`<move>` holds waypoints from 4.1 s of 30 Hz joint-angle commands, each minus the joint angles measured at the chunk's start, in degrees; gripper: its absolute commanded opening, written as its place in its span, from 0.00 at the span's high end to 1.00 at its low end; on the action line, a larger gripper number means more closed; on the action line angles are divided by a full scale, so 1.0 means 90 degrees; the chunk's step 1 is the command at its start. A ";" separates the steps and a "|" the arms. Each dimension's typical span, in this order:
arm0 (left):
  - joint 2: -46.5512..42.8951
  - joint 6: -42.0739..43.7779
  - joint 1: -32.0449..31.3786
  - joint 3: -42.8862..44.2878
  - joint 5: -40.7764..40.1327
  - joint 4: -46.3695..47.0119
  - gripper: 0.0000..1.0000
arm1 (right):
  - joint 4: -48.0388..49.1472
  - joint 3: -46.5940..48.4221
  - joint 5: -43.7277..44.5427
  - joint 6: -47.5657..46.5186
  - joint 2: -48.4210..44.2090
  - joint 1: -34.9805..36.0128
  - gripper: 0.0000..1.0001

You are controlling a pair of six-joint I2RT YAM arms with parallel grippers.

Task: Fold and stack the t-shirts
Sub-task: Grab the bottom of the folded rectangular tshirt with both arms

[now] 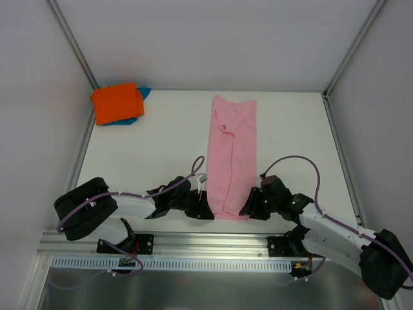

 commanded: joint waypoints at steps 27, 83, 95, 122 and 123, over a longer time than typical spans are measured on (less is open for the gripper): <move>-0.0862 0.0461 -0.0036 -0.0576 -0.1500 -0.0085 0.05 | -0.0491 0.0043 0.0402 -0.0131 0.0214 0.0050 0.59; 0.0723 0.0236 -0.0124 0.0244 -0.0348 0.0054 1.00 | -0.0590 -0.0240 0.0519 0.0006 -0.0108 0.0069 0.38; 0.0635 0.0265 -0.0124 0.0235 -0.0338 -0.0005 1.00 | -0.0472 -0.0260 0.0793 -0.0081 0.0096 0.0079 0.70; -0.0760 -0.0263 -0.0593 0.0390 -0.0484 -0.1194 1.00 | -0.2013 0.0130 0.0489 -0.0169 -0.1260 0.0186 0.99; -0.0897 -0.0137 -0.0612 0.0613 -0.0523 -0.1689 1.00 | -0.2121 0.0266 0.0509 -0.0208 -0.1260 0.0186 1.00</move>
